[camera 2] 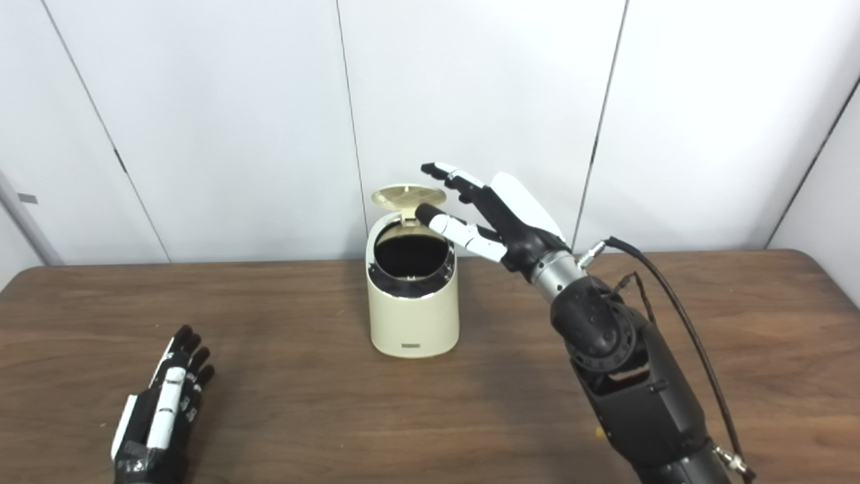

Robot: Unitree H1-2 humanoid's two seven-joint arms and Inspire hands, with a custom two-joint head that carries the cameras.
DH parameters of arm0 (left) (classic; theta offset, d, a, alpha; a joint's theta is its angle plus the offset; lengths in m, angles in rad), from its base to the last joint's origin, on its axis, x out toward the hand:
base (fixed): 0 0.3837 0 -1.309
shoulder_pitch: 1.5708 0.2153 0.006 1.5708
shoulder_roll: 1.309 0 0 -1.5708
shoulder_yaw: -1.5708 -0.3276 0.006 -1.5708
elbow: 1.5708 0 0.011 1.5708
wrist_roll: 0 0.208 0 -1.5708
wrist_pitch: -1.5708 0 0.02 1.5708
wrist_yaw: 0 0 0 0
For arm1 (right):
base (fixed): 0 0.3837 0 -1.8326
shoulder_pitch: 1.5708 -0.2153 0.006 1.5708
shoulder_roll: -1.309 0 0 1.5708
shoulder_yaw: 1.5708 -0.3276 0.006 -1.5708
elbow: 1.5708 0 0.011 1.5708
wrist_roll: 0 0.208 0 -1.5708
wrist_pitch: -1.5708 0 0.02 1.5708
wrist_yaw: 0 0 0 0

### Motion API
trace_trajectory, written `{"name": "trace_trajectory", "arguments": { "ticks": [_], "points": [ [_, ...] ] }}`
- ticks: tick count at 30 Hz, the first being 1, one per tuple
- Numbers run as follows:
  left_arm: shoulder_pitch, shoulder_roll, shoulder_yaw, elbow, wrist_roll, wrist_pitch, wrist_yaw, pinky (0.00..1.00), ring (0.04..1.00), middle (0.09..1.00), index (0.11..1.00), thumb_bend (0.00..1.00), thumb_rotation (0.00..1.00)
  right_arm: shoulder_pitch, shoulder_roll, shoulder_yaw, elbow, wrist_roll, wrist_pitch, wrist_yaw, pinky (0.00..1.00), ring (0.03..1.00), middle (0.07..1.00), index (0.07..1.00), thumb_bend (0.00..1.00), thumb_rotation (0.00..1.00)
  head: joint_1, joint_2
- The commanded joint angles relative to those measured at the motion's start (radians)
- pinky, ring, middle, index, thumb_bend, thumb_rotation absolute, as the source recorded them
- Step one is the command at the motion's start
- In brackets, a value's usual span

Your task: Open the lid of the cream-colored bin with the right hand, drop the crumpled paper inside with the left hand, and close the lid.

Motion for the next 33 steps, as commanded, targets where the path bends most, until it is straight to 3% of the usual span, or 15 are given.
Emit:
{"name": "trace_trajectory", "arguments": {
  "ticks": [1,11,33],
  "points": [
    [0.002,-0.010,-0.009,0.019,0.006,-0.019,0.001,0.98,0.981,0.996,1.000,0.47,0.72,-0.064,-0.014,0.008,-0.015,-0.023,-0.031,0.004,0.84,0.905,0.904,0.878,0.54,1.00,-0.001,0.001],
    [0.009,-0.014,-0.010,0.017,0.009,-0.024,0.001,0.98,0.980,0.995,1.000,0.48,0.70,-0.094,-0.045,0.066,0.016,-0.133,-0.062,0.033,0.90,0.979,0.920,0.877,0.61,1.00,0.001,0.004],
    [0.011,-0.014,-0.007,0.016,0.007,-0.032,0.002,0.99,0.988,0.997,1.000,0.49,0.69,-0.060,-0.069,0.057,-0.018,-0.142,-0.083,0.073,0.94,1.000,0.920,0.887,0.62,1.00,0.004,0.014]
  ]
}}
